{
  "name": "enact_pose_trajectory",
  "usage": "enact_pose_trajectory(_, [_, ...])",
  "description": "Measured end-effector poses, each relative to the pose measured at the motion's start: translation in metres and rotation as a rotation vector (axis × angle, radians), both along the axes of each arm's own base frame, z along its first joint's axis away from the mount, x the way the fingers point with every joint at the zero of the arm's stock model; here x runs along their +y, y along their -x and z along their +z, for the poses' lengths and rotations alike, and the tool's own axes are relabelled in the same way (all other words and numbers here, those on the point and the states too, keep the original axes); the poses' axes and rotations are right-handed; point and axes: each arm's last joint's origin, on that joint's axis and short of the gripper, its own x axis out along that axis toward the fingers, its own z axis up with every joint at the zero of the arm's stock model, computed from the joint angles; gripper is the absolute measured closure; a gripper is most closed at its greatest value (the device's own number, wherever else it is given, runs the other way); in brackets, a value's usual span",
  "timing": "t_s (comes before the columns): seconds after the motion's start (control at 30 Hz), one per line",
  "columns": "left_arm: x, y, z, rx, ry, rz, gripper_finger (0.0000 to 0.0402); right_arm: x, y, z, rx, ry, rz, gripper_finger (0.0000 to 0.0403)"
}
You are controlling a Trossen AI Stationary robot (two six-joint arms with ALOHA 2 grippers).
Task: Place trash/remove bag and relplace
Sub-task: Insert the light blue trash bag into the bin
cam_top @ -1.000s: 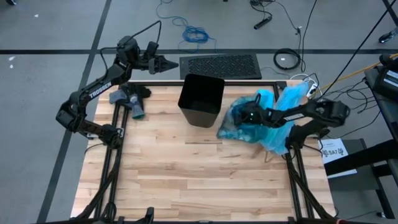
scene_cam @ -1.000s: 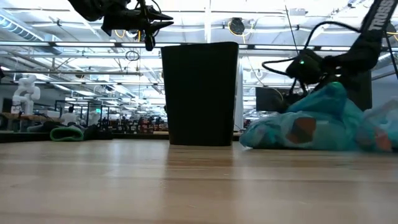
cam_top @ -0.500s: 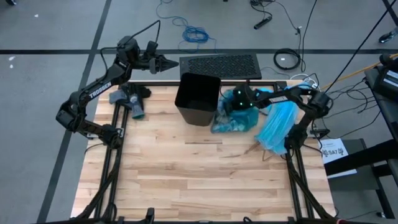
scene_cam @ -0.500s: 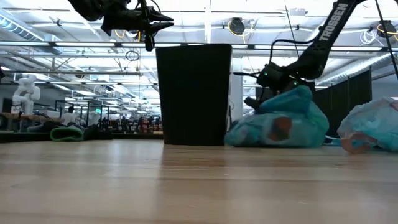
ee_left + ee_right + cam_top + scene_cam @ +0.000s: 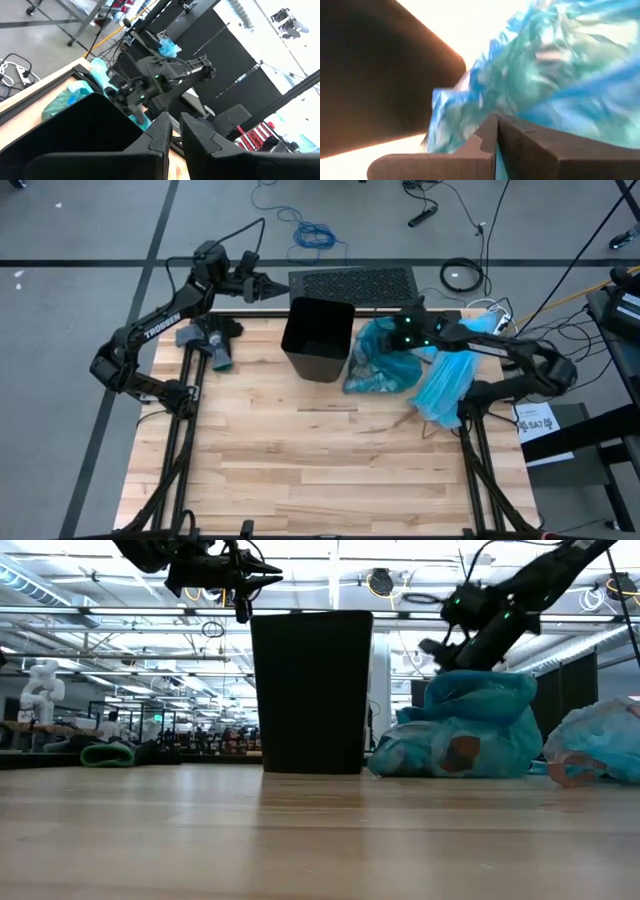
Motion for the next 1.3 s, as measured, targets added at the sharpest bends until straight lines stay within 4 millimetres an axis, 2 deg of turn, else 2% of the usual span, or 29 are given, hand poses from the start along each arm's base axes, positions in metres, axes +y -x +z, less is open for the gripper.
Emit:
enact_pose_trajectory(0.47, [-0.002, -0.002, 0.000, -0.001, -0.004, -0.009, 0.0357, 0.049, 0.056, 0.058, -0.091, -0.001, -0.052, 0.0403])
enact_pose_trajectory(0.67, [-0.001, -0.002, 0.000, -0.005, -0.055, 0.011, 0.0357, 0.078, 0.081, 0.064, -0.048, -0.077, -0.060, 0.0403])
enact_pose_trajectory(0.87, [-0.001, -0.002, 0.000, -0.008, -0.098, 0.015, 0.0357, 0.105, 0.095, 0.065, 0.020, -0.135, -0.014, 0.0403])
enact_pose_trajectory(1.13, [-0.002, -0.002, 0.001, -0.007, -0.100, 0.016, 0.0357, 0.130, 0.110, 0.086, 0.187, -0.218, 0.131, 0.0403])
enact_pose_trajectory(1.3, [-0.015, 0.001, 0.010, -0.025, -0.192, 0.005, 0.0357, 0.139, 0.115, 0.099, 0.261, -0.228, 0.242, 0.0403])
